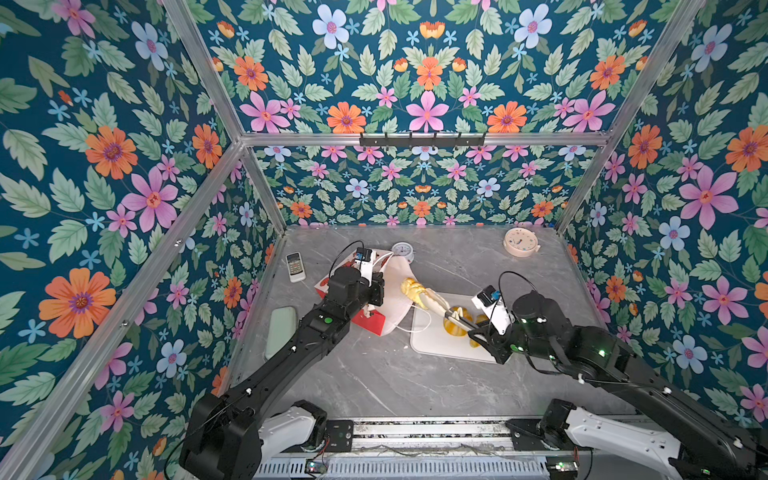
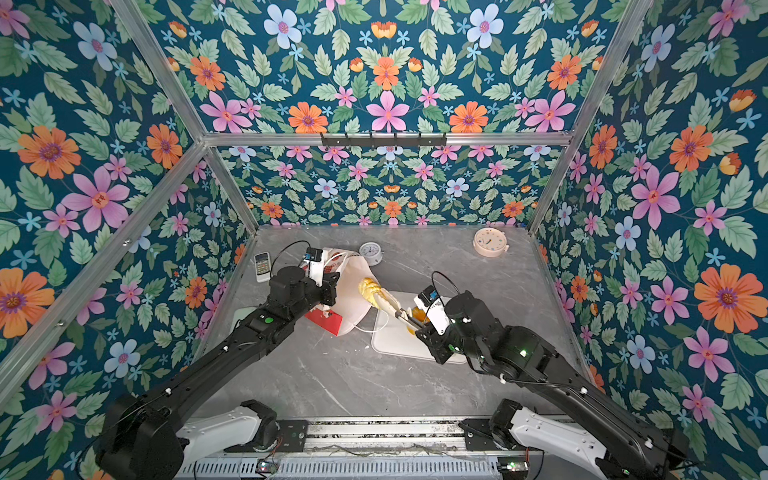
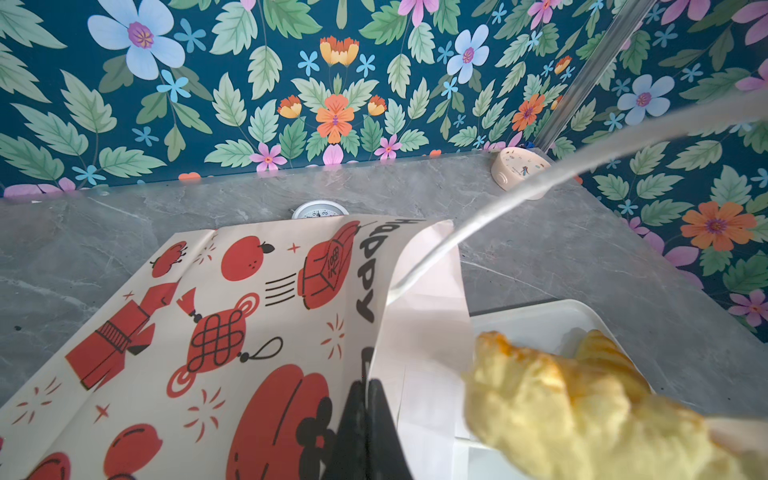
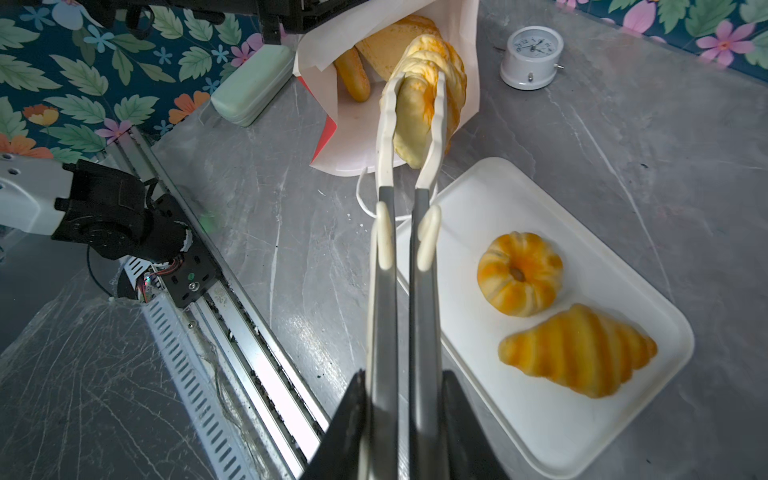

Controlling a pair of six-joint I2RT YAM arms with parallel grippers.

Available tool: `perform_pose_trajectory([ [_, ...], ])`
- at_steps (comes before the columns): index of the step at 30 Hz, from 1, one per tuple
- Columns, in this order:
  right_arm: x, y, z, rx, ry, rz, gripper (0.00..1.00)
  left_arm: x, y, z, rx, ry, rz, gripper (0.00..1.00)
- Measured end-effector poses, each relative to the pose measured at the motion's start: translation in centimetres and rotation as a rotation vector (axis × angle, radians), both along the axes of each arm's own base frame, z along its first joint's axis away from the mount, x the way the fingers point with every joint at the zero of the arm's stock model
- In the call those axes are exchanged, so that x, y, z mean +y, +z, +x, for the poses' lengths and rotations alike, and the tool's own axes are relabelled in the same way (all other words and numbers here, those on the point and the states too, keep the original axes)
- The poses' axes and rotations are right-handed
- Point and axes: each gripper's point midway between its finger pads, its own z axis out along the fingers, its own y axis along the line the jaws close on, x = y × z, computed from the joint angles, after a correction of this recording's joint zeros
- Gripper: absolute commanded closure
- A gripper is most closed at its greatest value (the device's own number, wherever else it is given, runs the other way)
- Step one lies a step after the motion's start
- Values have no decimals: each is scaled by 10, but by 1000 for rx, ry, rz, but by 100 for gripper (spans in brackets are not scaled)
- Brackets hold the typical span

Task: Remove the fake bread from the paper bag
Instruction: 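Pinch the pale twisted bun with the tongs and pull it out, then lower the pale bun onto the tray and open the tongs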

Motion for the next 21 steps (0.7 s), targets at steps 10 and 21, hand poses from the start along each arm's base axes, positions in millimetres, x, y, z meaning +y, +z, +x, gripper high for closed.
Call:
perform_pose_trajectory([
  [10,-42,-19,-2,31,-129,-160,100,6,5,1,-17,31,2,100],
  [21,-19,-68,25,109,-152,-298,100,11,15,-4,-50,38,2,100],
])
